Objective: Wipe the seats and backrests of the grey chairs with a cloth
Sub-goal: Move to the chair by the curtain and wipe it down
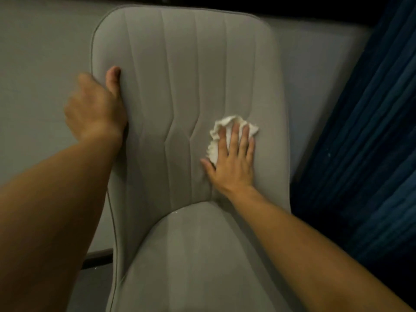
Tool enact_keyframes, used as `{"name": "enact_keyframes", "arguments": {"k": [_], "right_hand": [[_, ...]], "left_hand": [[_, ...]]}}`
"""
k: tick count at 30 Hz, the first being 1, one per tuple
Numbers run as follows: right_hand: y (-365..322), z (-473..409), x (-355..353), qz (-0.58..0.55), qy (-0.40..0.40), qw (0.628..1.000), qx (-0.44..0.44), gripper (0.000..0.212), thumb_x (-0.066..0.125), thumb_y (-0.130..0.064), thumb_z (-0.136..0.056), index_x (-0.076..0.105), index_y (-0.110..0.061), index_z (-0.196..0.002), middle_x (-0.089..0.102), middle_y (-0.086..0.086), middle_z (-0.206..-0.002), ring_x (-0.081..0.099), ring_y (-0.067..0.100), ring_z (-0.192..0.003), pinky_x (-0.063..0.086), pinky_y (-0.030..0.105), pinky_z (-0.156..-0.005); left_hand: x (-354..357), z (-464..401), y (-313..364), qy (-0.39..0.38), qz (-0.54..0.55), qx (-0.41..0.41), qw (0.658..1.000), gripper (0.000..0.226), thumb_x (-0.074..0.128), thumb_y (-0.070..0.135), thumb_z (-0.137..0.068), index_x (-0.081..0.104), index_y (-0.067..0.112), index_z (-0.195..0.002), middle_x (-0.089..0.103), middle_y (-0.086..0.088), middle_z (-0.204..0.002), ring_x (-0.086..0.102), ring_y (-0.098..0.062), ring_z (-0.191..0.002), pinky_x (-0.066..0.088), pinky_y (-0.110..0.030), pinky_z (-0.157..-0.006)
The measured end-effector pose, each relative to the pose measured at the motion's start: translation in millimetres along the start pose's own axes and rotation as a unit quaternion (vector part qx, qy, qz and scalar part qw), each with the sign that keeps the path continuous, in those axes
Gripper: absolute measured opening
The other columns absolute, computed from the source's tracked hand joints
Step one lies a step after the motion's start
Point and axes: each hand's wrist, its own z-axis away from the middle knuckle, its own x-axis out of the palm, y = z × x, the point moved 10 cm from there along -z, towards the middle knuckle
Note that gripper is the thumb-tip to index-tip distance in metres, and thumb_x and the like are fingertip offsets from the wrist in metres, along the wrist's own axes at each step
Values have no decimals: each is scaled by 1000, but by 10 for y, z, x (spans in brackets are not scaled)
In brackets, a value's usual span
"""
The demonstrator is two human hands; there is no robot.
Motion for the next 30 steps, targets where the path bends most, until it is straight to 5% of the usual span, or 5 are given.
{"name": "enact_keyframes", "arguments": {"k": [6,15,25,30], "right_hand": [[62,188,125,50,-33,998,-34,97,31,-75,-89,10,-12,-159,0,20,-166,-8,40,-152,1,58,-122],[254,-1444,-883,7,75,996,47,92,24,-75,-93,13,-13,-159,11,30,-161,7,51,-148,8,65,-118],[272,662,260,71,-70,992,-80,96,34,-73,-89,9,-12,-159,-3,26,-164,-7,44,-151,2,59,-121],[297,239,10,77,-40,993,-80,94,40,-70,-91,12,-13,-160,0,27,-164,-5,45,-150,-5,58,-121]], "left_hand": [[-5,4,15,-14,-1,-1,1000,76,22,77,-86,51,9,-107,58,-28,-109,54,-47,-98,29,-45,-68],[-29,12,21,-11,11,-3,1000,74,25,77,-85,52,11,-105,60,-26,-108,54,-47,-97,29,-44,-68],[-39,13,40,-9,4,5,1000,77,26,77,-85,52,8,-108,58,-28,-110,53,-48,-100,38,-51,-75],[-33,18,45,-15,2,4,1000,75,26,75,-87,51,7,-108,59,-27,-110,54,-48,-99,38,-50,-75]]}}
